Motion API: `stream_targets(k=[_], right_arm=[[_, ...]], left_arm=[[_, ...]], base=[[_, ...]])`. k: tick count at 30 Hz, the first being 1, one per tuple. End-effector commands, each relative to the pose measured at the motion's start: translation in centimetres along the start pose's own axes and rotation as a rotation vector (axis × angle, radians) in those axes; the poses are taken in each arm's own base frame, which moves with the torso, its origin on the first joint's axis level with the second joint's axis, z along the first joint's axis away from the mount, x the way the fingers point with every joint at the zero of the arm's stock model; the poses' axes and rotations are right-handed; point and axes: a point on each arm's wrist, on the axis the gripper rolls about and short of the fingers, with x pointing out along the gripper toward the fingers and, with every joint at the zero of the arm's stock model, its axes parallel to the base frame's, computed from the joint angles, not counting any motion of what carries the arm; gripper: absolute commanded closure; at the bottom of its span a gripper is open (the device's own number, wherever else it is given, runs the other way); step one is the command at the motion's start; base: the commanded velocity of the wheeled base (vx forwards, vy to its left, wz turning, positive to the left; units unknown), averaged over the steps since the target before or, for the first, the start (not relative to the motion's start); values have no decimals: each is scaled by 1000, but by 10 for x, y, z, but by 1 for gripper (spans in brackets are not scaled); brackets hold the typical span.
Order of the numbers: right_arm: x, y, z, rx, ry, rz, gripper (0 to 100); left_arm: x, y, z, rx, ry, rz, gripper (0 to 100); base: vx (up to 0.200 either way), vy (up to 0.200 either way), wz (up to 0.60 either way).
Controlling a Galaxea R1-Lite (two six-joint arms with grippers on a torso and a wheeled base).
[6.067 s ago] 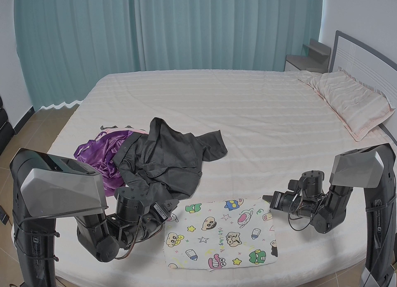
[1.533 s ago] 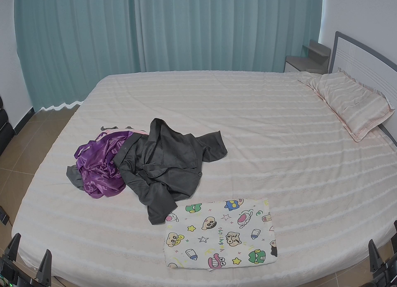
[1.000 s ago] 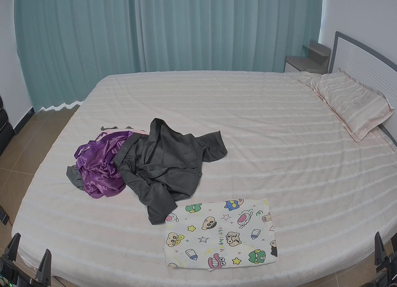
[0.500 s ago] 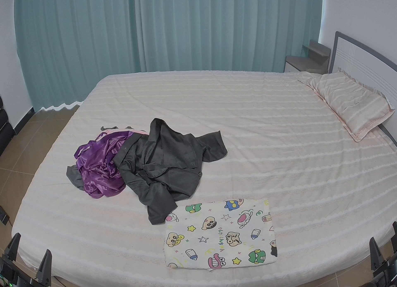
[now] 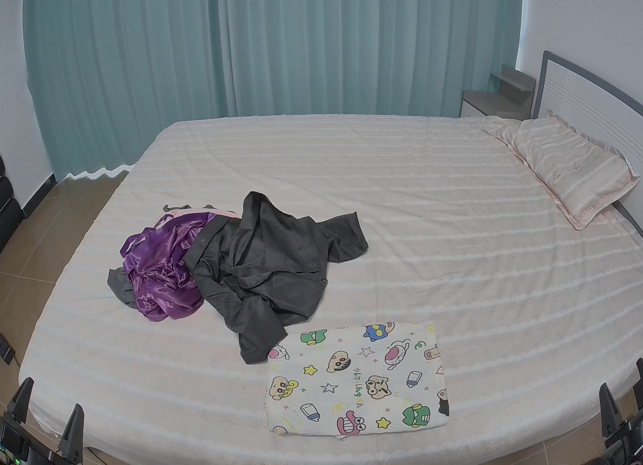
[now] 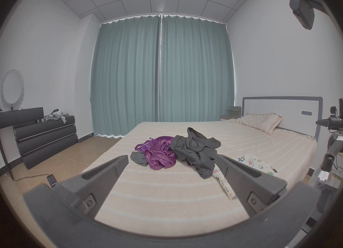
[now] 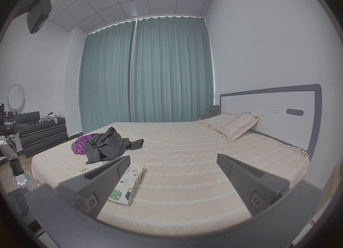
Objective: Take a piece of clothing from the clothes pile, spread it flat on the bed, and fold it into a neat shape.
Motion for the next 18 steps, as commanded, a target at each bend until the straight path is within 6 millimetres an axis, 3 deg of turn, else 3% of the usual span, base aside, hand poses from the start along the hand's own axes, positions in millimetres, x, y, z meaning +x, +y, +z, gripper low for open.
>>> stream_targets(k=[1,18], right_arm=[[0,0,-5,1,5,0,0],[0,0,-5,-7,3,2,0]], left_arm=[[0,0,-5,0,2,0,0],[0,0,-5,0,2,0,0]], base=[[0,0,0],[0,0,0]])
